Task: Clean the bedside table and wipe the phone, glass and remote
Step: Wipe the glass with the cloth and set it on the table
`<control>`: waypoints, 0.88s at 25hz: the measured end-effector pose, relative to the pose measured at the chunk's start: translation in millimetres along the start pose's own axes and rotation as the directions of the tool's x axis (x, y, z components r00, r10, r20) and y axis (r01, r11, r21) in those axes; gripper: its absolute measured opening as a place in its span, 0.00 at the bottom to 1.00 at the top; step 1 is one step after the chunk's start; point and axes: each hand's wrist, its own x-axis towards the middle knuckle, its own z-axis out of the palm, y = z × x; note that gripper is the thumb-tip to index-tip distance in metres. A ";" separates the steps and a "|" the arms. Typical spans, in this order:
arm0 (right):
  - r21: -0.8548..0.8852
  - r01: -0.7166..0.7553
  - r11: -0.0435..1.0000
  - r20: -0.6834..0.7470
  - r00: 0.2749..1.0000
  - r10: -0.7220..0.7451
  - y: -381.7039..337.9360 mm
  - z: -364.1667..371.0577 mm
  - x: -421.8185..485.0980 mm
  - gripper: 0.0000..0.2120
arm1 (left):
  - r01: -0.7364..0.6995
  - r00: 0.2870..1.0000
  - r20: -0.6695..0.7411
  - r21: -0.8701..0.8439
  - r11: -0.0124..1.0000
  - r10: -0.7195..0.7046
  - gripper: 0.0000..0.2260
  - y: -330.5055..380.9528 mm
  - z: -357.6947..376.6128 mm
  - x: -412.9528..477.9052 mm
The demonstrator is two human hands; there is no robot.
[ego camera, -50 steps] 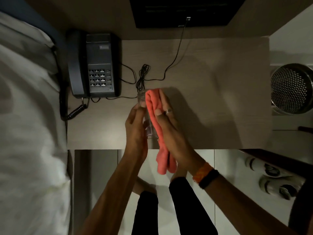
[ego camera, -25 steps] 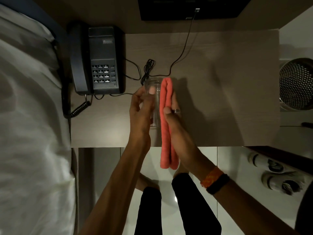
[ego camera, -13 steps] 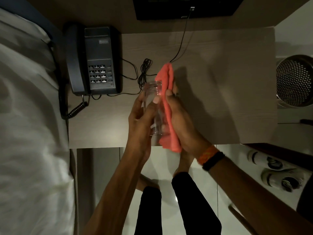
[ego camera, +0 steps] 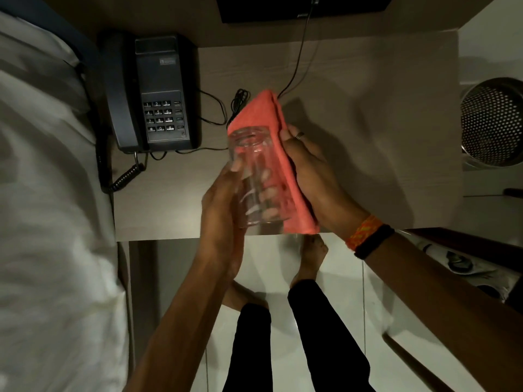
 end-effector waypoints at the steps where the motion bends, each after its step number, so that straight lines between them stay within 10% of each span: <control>1: 0.013 0.053 0.998 0.023 0.998 -0.054 4.6 -2.4 -1.9 0.15 | -0.017 0.998 -0.058 -0.052 0.999 0.014 0.15 -0.4 -4.0 -1.4; 4: -0.246 0.327 0.913 0.180 0.940 -0.288 32.9 -14.4 -17.0 0.15 | -0.054 0.964 -0.265 -0.075 0.996 0.033 0.14 -7.5 -14.9 -5.4; 6: -0.704 0.567 0.427 0.410 0.816 -0.408 66.6 -27.3 -25.2 0.18 | -0.086 0.901 -0.428 -0.011 0.996 0.073 0.09 -16.4 -21.8 -8.0; 8: -0.793 0.602 -0.090 0.603 0.758 -0.247 94.2 -35.3 -35.7 0.21 | -0.156 0.823 -0.550 0.027 0.987 0.145 0.10 -23.8 -28.3 -11.5; 10: -0.760 0.614 -0.214 0.644 0.757 -0.113 106.2 -38.7 -39.8 0.23 | -0.184 0.823 -0.536 0.062 0.981 0.188 0.15 -30.8 -30.2 -13.9; 12: -0.812 0.584 0.014 0.568 0.796 -0.210 99.2 -30.4 -39.8 0.20 | -0.147 0.877 -0.440 0.135 0.980 0.192 0.18 -36.3 -24.1 -14.3; 14: -0.751 0.365 0.551 0.254 0.929 -0.268 76.6 -21.2 -38.8 0.19 | -0.142 0.940 -0.277 0.213 0.967 0.199 0.20 -36.1 -6.7 -10.2; 16: -0.478 0.108 0.872 0.054 0.994 -0.093 43.7 -27.1 -33.2 0.21 | -0.168 0.975 -0.104 0.230 0.959 0.196 0.20 -30.9 21.3 2.6; 19: -0.197 -0.043 0.979 0.094 0.994 0.062 -6.6 -71.9 -13.1 0.24 | -0.216 0.974 0.136 0.288 0.933 0.183 0.18 -14.5 72.5 36.5; 22: -0.366 0.035 0.930 0.118 0.993 0.009 -52.9 -126.2 16.0 0.34 | -0.301 0.890 0.436 0.347 0.888 0.131 0.29 7.8 125.7 84.8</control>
